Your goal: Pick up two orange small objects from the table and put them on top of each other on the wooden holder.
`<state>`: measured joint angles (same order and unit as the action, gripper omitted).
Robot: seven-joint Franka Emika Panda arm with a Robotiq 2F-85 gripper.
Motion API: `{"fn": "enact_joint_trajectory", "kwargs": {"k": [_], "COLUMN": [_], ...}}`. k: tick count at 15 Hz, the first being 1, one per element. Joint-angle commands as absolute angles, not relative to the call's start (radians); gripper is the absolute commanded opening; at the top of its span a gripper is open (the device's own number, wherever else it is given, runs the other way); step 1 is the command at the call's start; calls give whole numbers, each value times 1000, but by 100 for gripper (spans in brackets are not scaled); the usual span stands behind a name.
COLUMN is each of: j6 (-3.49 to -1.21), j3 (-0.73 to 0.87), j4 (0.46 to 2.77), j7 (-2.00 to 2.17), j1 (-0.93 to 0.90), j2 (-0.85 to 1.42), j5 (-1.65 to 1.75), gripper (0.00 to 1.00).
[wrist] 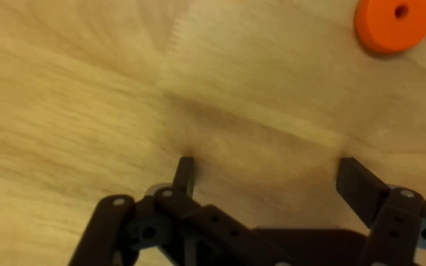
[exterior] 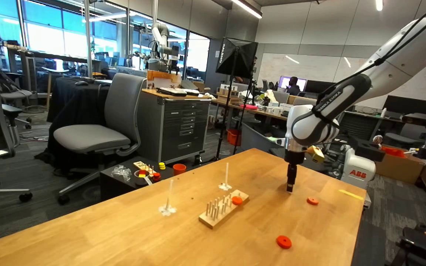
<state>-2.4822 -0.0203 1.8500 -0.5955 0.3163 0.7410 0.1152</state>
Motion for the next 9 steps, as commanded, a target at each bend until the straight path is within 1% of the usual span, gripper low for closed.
{"fn": "enact_joint_trajectory", "kwargs": {"k": [1,6,9], "j6": [-2591,-2726,-2775], "j3": [-31,-50,-61], "j4": [2092,2351,2459], "j7": [-706,-865,-921], "j1": [376,436,442], "j2": [588,433,362], "j5": [117,93,73], "gripper": [100,100,100]}}
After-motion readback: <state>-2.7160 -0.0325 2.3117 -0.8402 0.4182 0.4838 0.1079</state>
